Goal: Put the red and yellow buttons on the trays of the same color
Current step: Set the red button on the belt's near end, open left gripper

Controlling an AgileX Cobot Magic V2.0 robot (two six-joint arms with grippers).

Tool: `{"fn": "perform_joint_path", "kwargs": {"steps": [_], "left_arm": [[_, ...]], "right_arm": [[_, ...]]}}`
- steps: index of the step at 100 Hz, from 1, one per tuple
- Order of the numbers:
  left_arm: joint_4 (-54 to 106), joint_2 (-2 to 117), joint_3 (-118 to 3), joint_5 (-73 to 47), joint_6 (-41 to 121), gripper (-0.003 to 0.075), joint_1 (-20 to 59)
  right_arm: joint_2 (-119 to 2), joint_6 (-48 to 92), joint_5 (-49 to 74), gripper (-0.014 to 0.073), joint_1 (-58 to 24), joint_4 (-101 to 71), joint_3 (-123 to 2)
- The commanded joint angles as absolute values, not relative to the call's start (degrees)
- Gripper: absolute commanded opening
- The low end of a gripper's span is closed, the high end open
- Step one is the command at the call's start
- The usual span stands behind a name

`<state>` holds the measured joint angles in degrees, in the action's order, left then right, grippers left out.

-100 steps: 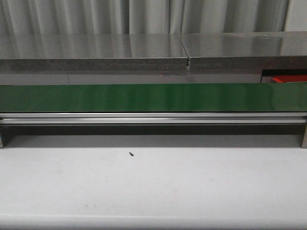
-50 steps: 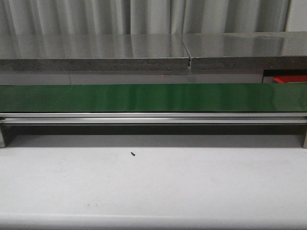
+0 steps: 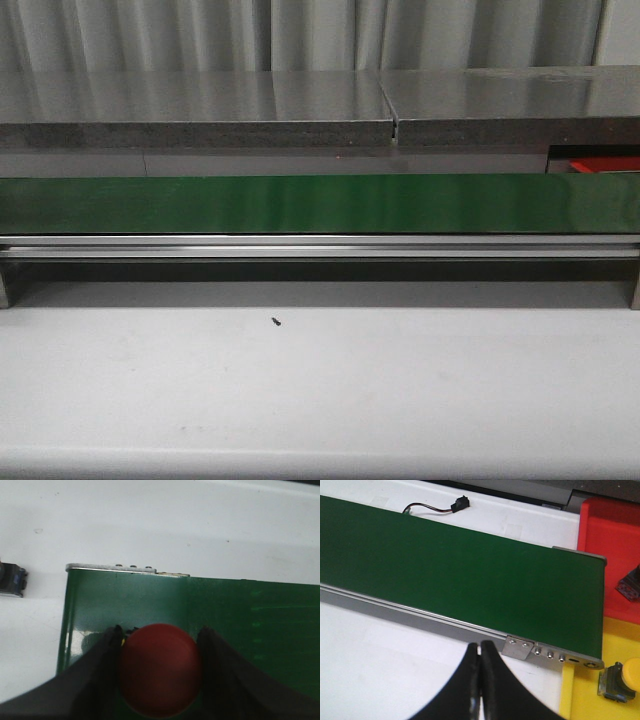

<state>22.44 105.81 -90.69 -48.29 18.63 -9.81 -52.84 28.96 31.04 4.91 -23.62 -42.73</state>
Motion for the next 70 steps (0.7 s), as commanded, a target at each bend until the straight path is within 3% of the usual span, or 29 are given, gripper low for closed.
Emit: {"fn": "perform_joint_path", "kwargs": {"steps": [1,27,36,48,60,70], "left_arm": [[22.84,102.64,-90.17,-43.88,17.96,-0.0019,-8.39],[22.21,103.14,-87.22,-42.62,18.06,-0.0013,-6.93],[22.45,103.14,-87.22,-42.46,18.06,0.0046,-6.93],[22.45,103.14,-87.22,-42.9,18.06,0.023,-6.93],[22.57,103.14,-87.22,-42.9,18.35,0.0505,-6.93],[22.57,103.14,-87.22,-42.95,18.35,0.0633,-6.93]], "right_arm": [[-52.06,29.45,27.94,-0.0066,4.78,-24.73,-44.25],[-52.06,29.45,27.94,-0.0066,4.78,-24.73,-44.25],[-52.06,29.45,27.94,-0.0066,4.78,-24.73,-44.25],[-52.06,29.45,27.94,-0.0066,4.78,-24.73,-44.25],[-52.06,29.45,27.94,-0.0066,4.78,-24.73,-44.25],[-52.06,29.45,27.94,-0.0066,4.78,-24.73,-44.25]]}}
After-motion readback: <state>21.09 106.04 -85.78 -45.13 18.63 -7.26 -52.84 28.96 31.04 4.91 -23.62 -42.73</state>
